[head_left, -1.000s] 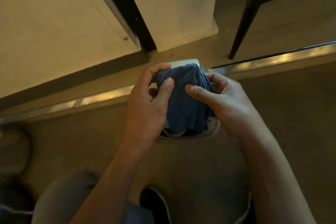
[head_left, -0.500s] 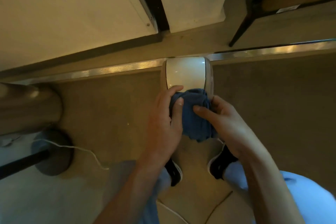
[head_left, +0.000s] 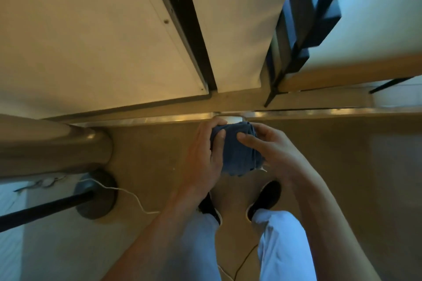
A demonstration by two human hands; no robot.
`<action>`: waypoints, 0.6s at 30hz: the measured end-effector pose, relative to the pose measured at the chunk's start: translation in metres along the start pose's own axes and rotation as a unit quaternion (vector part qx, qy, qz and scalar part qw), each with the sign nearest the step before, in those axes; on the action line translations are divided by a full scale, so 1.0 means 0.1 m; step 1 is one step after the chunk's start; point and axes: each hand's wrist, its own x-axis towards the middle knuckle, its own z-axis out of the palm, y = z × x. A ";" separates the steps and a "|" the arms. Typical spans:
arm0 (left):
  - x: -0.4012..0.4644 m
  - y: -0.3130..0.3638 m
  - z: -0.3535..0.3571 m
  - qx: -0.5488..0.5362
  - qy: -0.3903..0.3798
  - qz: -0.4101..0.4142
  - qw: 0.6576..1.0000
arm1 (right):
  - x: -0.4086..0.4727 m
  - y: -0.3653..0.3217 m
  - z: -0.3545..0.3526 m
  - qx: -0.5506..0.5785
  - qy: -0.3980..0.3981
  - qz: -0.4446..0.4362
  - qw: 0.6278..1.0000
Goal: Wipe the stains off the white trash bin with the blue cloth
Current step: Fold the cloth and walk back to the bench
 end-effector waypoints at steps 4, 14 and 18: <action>0.07 0.58 -0.31 0.004 0.032 0.057 0.998 | -0.34 -0.57 0.12 -0.051 0.022 -0.062 0.997; 0.06 1.69 -0.91 -0.014 0.083 0.150 0.985 | -1.21 -1.48 0.49 -0.036 0.040 -0.203 0.978; 0.03 1.96 -1.02 -0.032 0.101 0.171 0.980 | -1.44 -1.70 0.57 -0.048 0.056 -0.269 0.960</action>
